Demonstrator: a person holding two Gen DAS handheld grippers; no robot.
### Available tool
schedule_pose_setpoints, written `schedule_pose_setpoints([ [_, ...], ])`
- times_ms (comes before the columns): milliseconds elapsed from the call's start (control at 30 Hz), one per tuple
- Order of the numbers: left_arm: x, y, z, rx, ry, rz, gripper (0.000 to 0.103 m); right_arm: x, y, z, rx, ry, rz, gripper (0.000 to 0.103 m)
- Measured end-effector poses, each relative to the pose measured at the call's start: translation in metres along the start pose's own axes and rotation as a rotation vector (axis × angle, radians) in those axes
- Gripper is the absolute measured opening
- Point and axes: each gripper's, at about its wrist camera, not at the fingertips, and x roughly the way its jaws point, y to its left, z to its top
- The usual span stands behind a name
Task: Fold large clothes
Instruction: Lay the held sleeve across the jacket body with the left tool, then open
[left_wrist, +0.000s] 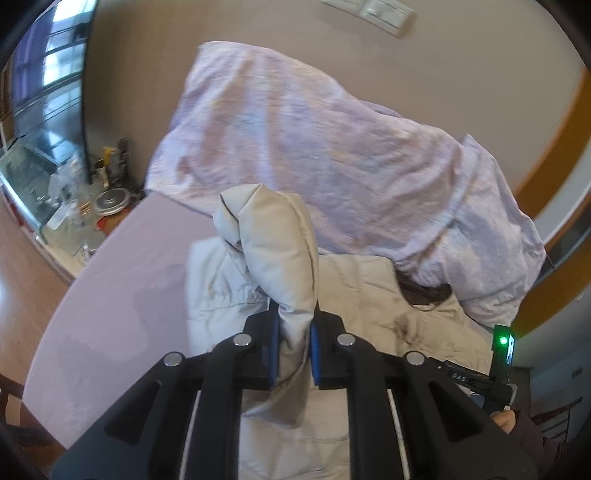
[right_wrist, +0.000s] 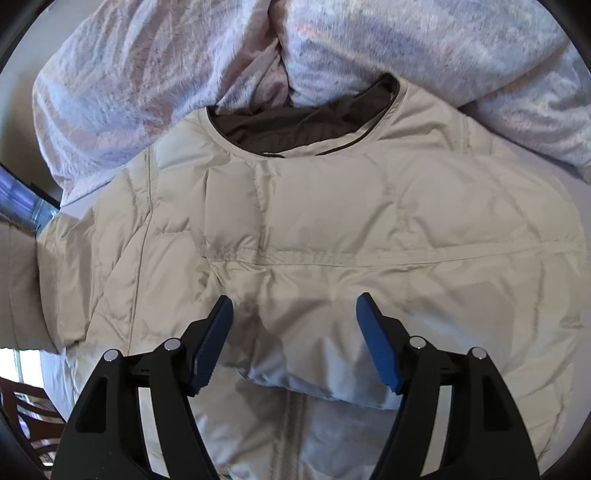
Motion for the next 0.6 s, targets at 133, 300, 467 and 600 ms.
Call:
schedule_pose_setpoints([
  [133,0.01,-0.037,-0.003,0.042,0.014,-0.037,0.013,-0.012,-0.014,-0.005,0.0,-0.013,0.003,0.071],
  [300,0.025,-0.083,-0.01,0.085,0.036,-0.092,0.013,-0.029,-0.04,-0.019,0.011,-0.038,0.005,0.072],
  [467,0.04,-0.134,-0.022,0.129,0.066,-0.163,0.013,-0.041,-0.066,-0.033,0.024,-0.06,-0.002,0.073],
  [600,0.059,-0.172,-0.035,0.163,0.108,-0.199,0.013,-0.051,-0.089,-0.041,0.048,-0.072,0.001,0.073],
])
